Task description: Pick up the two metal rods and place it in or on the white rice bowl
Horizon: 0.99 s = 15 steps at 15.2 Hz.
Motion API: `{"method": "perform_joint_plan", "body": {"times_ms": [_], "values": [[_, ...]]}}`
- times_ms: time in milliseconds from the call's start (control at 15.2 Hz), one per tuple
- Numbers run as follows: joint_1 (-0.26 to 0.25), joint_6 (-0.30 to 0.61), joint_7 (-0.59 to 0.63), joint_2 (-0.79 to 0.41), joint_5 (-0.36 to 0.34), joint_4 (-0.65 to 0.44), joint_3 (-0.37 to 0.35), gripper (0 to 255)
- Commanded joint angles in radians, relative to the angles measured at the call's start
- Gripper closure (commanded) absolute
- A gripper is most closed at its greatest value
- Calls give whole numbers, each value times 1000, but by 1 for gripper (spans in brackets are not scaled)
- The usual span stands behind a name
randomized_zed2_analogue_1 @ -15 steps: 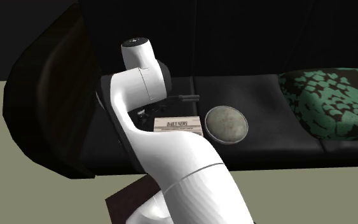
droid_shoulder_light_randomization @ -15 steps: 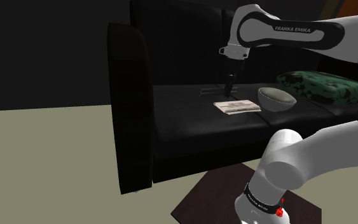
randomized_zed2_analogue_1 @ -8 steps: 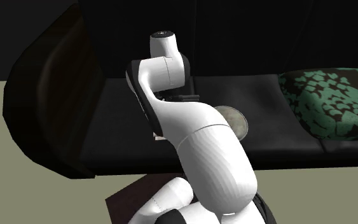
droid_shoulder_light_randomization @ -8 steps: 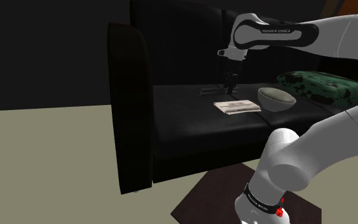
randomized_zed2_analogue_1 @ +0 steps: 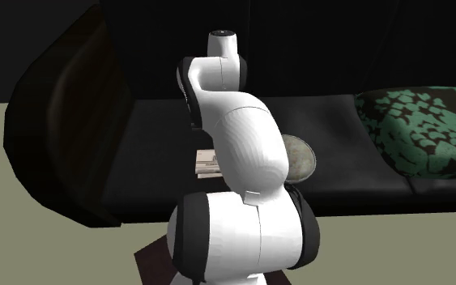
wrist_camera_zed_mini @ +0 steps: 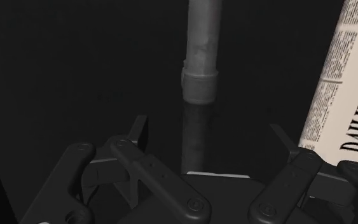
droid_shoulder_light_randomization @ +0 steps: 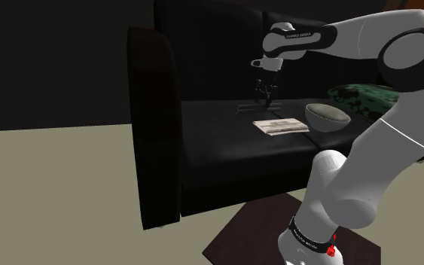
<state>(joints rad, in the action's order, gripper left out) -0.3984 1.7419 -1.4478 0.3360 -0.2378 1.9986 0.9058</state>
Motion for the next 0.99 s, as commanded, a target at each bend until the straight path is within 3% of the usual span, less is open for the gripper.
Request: {"method": "perform_joint_plan", "body": {"times_ms": [0,396,858,924], "values": [[-14,24,-41,-24,13,0,26,0],[-12,98,-40,-29,9,71,41,0],[-12,98,-40,-29,9,71,41,0],[-12,98,-40,-29,9,71,41,255]]}}
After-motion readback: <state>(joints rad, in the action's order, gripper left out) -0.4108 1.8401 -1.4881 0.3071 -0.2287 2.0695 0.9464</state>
